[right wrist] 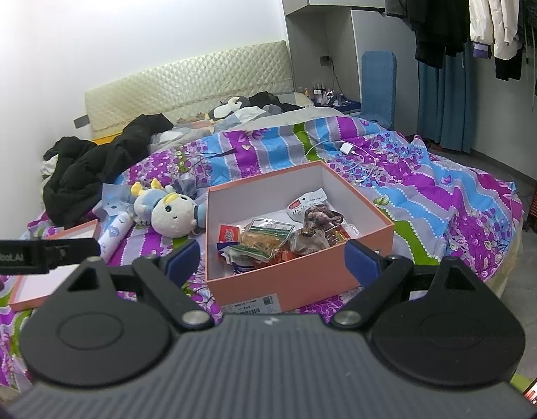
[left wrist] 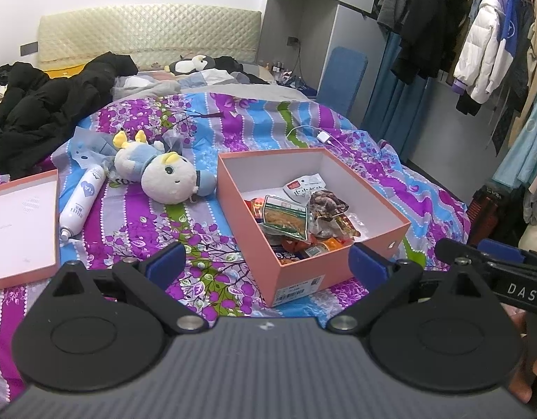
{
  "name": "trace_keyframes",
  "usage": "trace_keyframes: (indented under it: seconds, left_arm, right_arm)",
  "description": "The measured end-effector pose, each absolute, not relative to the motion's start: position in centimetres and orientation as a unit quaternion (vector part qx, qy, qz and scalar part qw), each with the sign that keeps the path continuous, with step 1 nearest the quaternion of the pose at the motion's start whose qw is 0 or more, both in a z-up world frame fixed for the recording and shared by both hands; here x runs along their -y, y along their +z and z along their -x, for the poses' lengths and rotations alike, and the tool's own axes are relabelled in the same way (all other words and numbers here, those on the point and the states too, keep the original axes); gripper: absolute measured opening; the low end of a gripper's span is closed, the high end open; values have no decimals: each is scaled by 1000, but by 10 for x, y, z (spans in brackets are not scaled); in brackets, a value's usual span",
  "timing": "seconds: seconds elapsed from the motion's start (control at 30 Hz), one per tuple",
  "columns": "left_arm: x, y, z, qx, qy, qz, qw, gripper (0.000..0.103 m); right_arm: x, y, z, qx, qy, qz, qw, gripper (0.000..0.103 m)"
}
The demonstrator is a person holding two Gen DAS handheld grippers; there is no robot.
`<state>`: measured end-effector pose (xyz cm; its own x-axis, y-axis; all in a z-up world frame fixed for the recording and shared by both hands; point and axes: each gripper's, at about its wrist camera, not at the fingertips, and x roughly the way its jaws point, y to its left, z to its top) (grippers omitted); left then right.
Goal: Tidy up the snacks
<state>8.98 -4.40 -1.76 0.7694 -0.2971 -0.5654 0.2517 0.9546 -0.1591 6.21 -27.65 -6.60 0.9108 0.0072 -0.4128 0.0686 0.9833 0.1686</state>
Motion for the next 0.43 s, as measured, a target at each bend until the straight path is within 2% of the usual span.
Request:
trace_keyframes:
  seconds: [0.43]
  left_arm:
    - [43,-17,-88,-303,-145,36,941,101]
  right_arm:
    - [273,-65,-64,-210,-15,-90,973,91]
